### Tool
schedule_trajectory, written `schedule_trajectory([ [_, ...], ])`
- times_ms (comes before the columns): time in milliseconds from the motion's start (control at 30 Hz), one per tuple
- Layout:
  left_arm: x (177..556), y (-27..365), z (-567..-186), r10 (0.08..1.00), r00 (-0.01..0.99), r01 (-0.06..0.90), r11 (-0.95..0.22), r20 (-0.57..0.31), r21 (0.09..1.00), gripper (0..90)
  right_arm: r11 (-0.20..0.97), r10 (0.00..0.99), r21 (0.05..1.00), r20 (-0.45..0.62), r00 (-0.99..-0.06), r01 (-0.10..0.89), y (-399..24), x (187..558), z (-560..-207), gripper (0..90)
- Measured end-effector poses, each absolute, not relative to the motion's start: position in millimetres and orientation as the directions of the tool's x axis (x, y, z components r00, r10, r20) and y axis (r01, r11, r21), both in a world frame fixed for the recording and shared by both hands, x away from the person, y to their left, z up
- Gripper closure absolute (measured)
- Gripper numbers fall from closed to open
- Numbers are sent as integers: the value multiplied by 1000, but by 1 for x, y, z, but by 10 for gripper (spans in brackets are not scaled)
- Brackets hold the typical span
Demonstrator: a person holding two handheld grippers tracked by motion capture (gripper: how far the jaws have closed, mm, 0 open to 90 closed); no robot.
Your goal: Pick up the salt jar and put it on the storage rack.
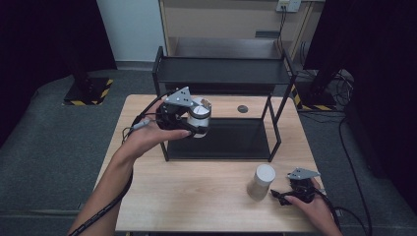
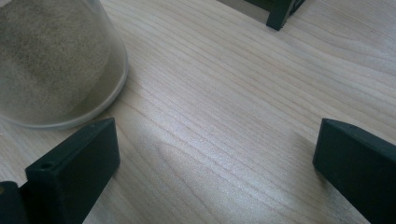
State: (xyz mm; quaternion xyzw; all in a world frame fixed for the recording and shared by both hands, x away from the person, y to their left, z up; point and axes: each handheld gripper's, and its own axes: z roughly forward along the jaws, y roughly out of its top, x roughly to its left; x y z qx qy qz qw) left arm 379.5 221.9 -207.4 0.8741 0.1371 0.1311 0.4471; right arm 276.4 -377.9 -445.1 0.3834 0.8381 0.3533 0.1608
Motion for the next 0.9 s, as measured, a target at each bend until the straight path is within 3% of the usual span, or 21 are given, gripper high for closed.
schedule_trajectory([
  [900,400,217,-147,393,910,111,-539,133,835,299,457,756,716,1,-655,527,-378,276,-445,12],
])
